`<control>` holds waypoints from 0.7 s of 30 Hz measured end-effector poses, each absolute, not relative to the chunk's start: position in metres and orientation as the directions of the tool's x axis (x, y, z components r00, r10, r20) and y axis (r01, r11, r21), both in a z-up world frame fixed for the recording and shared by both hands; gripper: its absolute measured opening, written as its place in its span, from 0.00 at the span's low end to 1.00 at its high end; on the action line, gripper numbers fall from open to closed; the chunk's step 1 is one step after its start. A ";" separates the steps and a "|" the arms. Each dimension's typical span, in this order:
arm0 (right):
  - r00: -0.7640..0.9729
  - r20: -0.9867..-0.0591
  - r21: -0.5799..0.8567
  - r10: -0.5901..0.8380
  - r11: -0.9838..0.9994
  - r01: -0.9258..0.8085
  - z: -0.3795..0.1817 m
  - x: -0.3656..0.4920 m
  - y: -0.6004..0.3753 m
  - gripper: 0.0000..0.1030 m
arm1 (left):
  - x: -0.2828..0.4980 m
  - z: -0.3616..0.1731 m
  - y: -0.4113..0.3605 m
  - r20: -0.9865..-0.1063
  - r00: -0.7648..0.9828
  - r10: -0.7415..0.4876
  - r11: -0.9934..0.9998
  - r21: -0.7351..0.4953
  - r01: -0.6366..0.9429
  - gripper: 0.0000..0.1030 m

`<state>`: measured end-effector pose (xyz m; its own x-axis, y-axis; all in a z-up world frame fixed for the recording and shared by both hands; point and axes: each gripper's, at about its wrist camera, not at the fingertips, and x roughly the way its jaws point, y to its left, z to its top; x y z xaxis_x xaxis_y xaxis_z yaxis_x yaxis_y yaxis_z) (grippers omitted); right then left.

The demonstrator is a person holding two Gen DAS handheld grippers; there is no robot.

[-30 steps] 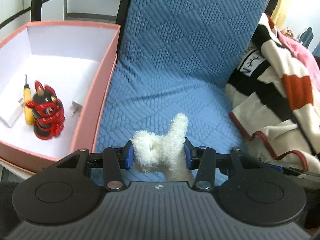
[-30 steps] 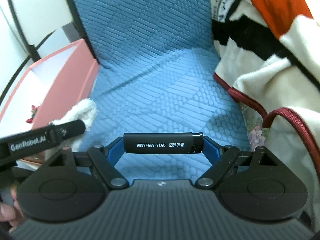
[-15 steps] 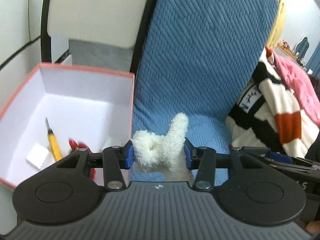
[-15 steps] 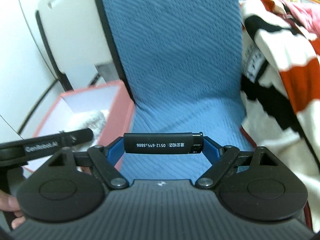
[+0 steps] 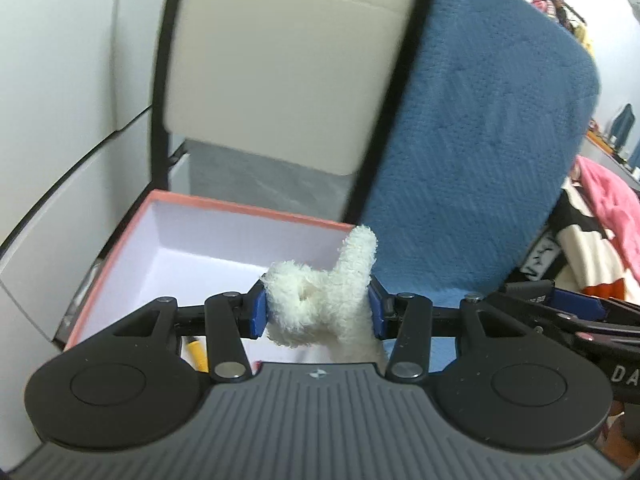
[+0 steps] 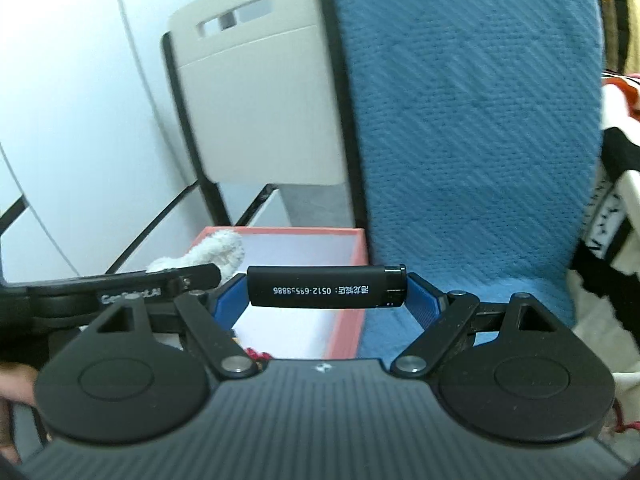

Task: Organize rigid objects
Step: 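Carry the clip and USB stick over the pink box with both grippers, then open both grippers to drop the clip and USB stick into the box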

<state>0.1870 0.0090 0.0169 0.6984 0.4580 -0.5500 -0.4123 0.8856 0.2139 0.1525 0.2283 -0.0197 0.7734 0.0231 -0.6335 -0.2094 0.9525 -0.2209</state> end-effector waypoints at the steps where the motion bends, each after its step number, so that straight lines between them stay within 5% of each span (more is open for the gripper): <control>1: 0.689 -0.556 0.215 0.464 0.882 -0.420 0.013 0.187 0.015 0.83 | 0.150 -0.025 0.236 -0.641 0.767 0.031 0.950 -0.219 -0.221 0.51; 21: 0.469 -0.763 0.186 0.444 0.846 -0.499 -0.100 0.181 0.093 0.83 | 0.121 -0.129 0.301 -0.799 0.597 0.076 0.908 -0.192 -0.373 0.51</control>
